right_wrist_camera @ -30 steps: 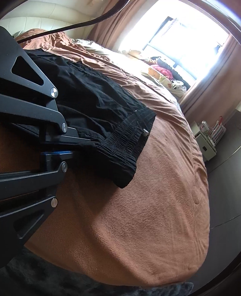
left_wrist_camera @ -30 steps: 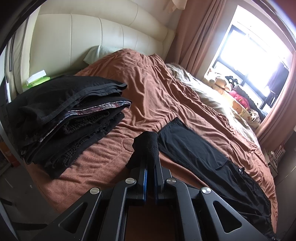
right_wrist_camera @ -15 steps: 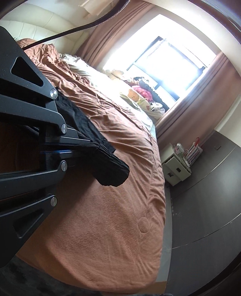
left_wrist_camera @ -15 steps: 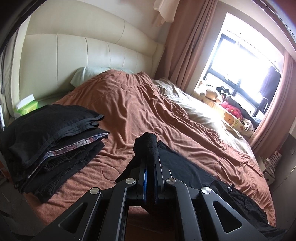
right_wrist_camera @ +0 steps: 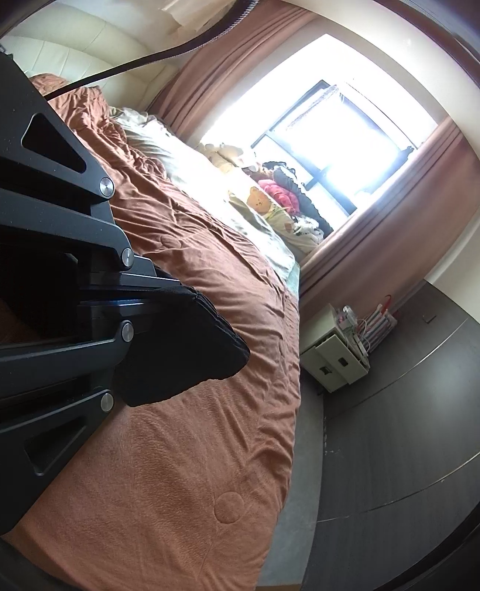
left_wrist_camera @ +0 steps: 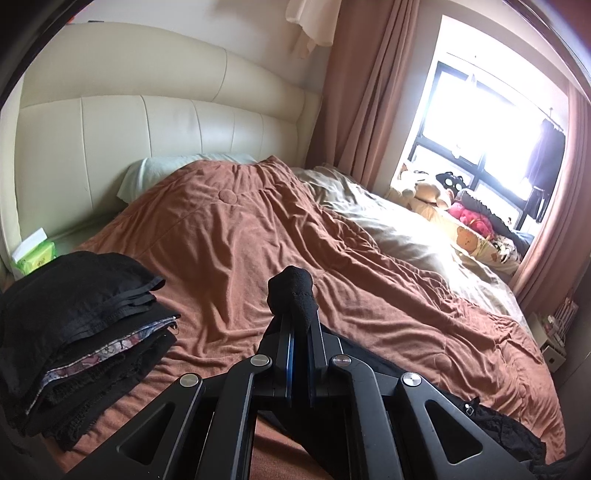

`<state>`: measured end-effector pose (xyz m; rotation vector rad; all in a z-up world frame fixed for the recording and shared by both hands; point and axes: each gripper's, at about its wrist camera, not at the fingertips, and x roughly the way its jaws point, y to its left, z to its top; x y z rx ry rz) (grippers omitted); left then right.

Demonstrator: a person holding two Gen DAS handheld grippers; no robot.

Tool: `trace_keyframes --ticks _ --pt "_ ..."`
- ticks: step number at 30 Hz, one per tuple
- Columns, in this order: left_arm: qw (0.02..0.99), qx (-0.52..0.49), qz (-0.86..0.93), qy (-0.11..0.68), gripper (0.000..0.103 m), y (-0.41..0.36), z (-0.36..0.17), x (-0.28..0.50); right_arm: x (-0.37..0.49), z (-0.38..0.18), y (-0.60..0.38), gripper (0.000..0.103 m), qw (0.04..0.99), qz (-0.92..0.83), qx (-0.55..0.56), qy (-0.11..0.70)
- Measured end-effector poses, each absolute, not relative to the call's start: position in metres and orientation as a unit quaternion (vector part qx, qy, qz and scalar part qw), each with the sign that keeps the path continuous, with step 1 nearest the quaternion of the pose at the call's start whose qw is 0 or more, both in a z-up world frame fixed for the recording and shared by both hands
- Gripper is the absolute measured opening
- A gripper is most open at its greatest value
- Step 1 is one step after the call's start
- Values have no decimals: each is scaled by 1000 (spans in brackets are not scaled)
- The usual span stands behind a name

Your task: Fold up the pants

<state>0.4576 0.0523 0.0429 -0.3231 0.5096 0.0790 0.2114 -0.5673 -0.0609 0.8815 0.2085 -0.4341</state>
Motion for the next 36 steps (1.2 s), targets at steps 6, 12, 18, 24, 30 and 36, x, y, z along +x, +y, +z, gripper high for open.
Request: trace_keyframes --ticks 6,12,18,24,30,36 --pt "951 -146 49 269 6 38 24 507 264 -52 -570 0 874 -223 415 123" --pt "944 -133 69 294 6 28 -7 560 319 -44 -572 0 874 -236 398 147" --pt "937 -110 83 321 6 9 -40 613 370 -50 -577 0 872 -251 384 171" --pt "930 -80 100 343 6 -8 -71 657 413 -54 -582 0 869 -267 371 189" --pt "921 -58 119 367 6 -22 -103 694 447 -62 -590 0 861 -281 369 207" --pt "905 -19 119 408 24 -39 -126 717 476 -70 -593 4 858 -280 360 237"
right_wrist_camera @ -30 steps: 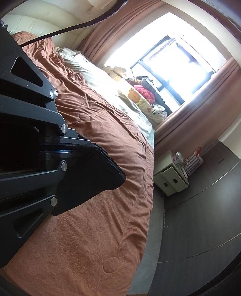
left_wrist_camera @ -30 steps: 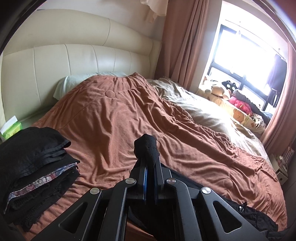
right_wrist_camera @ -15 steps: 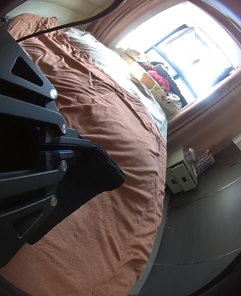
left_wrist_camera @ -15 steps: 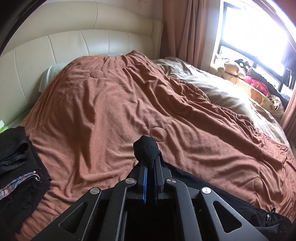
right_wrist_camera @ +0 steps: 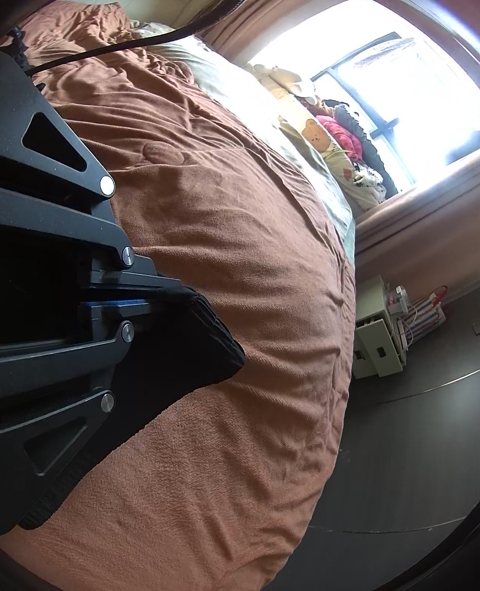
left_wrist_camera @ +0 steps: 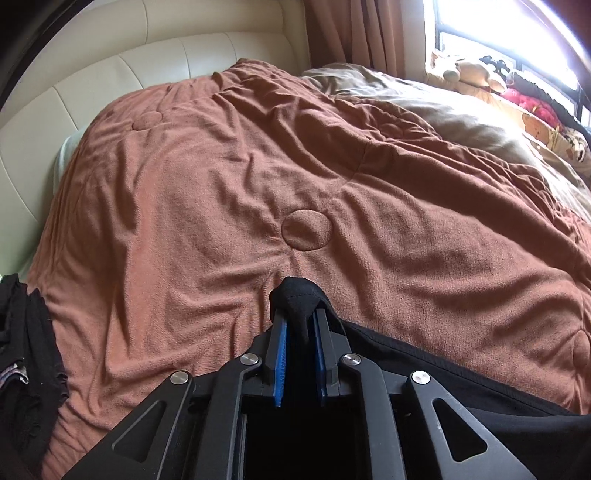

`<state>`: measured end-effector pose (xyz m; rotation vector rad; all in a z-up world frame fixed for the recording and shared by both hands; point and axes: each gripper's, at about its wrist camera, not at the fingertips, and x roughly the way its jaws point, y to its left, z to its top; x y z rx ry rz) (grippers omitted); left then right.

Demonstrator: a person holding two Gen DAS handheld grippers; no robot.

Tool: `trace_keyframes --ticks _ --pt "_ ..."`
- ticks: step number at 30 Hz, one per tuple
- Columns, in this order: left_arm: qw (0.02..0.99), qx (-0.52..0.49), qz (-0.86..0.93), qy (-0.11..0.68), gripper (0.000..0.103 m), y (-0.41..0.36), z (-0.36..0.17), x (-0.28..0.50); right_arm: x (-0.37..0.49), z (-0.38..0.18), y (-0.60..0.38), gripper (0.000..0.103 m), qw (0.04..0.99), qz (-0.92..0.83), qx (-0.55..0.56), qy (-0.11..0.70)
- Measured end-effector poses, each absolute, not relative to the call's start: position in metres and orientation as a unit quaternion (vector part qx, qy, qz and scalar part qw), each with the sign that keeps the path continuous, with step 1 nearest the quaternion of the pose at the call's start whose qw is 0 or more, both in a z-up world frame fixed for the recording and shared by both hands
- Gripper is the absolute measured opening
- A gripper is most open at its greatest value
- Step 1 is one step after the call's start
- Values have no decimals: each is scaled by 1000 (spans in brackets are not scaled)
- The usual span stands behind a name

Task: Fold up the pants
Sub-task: 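Open both tools and release the folded pants onto the duvet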

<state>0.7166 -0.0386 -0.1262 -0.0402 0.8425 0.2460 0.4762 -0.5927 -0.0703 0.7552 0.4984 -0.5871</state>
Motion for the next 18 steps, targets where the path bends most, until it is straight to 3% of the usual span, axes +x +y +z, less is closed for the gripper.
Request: trace_keyframes --ticks 1,2,3,5,6,18 --pt "905 -28 112 410 40 -37 -126 715 479 -72 -593 8 856 -269 367 244" --pt "907 -39 106 406 56 -34 -124 712 479 -73 -593 24 855 -257 375 249" --pt "910 -46 104 399 61 -31 -120 708 477 -72 -594 50 855 -253 379 248" --pt "915 -48 110 386 70 -25 -111 700 465 -64 -591 76 863 -255 374 224" --pt "916 -51 108 382 71 -22 -107 697 459 -58 -590 81 868 -252 370 214" --pt "923 -45 110 366 71 23 -66 630 385 -53 -569 82 877 -228 364 214"
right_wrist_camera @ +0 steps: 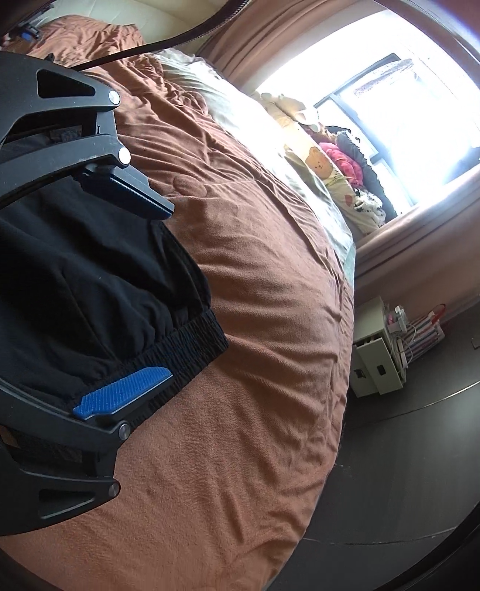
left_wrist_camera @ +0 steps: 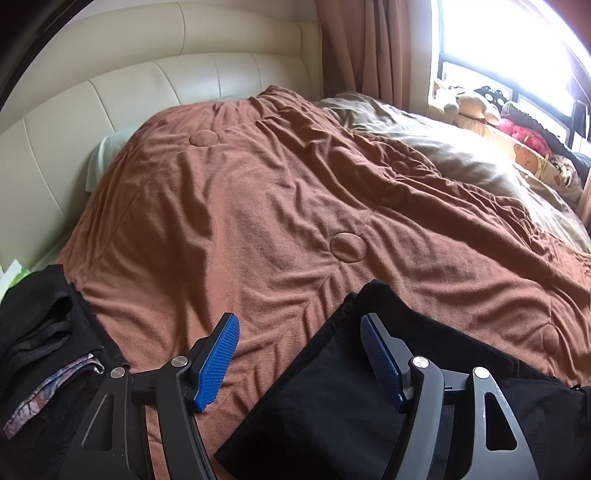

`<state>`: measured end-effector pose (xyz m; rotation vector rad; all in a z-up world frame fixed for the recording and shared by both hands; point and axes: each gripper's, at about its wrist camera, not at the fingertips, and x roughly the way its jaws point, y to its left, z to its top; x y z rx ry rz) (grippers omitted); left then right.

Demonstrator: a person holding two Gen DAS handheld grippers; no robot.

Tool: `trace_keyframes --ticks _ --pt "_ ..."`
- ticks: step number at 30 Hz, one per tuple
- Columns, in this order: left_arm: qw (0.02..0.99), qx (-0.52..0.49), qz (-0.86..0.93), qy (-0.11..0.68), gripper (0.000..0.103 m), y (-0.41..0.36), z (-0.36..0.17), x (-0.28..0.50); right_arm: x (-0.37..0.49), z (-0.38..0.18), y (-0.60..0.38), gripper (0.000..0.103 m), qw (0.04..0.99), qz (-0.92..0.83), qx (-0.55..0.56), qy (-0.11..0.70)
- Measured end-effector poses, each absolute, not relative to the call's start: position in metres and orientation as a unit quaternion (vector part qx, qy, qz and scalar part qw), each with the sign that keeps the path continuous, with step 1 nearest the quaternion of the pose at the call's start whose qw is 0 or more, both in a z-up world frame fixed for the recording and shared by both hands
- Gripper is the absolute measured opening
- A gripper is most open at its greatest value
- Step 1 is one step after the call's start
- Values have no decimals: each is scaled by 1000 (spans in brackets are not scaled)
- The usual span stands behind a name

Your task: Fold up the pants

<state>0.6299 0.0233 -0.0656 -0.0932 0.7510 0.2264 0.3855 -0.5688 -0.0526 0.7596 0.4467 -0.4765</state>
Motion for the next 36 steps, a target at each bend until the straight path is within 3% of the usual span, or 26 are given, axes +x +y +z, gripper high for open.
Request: trace_keyframes --ticks 6,13,17,36 --pt "921 -41 110 370 69 42 -59 593 353 -49 -549 81 884 -230 342 220" --pt "909 -44 100 403 45 51 -79 564 320 -53 -532 81 887 -213 344 223" --pt "901 -58 95 418 44 54 -94 555 303 -59 -525 76 886 -208 345 228" --pt "863 -127 55 487 44 35 -171 592 267 -91 -503 76 873 -186 356 277"
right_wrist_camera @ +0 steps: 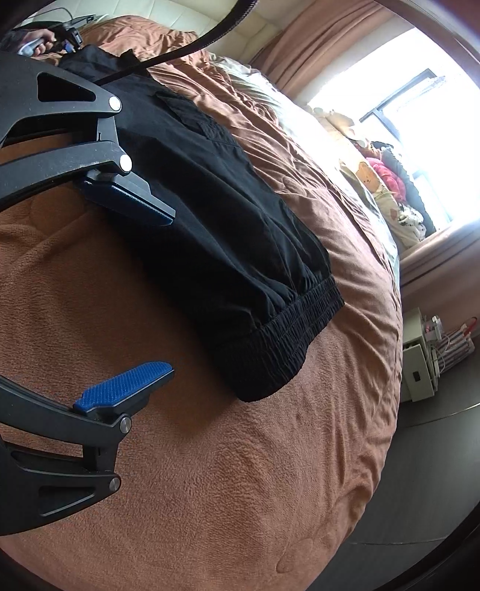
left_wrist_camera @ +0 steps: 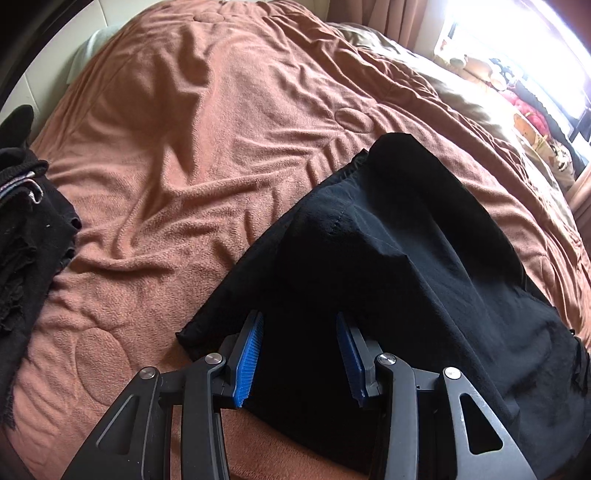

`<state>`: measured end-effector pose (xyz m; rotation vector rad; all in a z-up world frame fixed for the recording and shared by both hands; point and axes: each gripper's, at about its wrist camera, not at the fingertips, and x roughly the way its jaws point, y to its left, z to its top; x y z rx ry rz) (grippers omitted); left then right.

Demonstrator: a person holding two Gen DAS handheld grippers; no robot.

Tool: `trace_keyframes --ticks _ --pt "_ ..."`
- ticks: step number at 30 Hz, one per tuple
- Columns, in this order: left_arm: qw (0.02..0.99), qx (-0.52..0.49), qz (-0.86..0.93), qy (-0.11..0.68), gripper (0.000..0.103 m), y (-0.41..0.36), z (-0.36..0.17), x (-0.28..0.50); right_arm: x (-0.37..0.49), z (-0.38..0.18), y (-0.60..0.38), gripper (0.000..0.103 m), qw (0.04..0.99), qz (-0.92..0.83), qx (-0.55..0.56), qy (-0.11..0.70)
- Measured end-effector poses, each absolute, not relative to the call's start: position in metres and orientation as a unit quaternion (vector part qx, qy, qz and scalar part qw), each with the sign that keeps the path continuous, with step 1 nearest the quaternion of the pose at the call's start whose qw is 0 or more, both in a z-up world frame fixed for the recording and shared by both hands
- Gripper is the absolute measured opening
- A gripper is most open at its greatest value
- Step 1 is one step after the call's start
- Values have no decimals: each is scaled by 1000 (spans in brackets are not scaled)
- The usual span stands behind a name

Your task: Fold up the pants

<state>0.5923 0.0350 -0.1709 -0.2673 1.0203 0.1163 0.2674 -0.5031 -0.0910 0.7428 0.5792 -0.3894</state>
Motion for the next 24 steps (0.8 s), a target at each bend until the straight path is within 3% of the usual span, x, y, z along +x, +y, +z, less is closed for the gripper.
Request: trace_keyframes --ticks 10,12,13,14,24 --pt "862 -148 66 480 44 29 -179 612 275 -105 -504 76 867 -183 370 280" --pt "865 -144 71 475 33 28 -179 613 276 -107 -505 76 865 -184 378 276" --pt "865 -143 74 475 14 28 -179 613 277 -109 -506 76 863 -185 381 275" --pt "864 -147 72 477 6 30 -178 613 277 -111 -507 76 862 -186 383 274" --pt "873 -147 84 458 5 54 -150 572 272 -115 -521 76 852 -179 433 235"
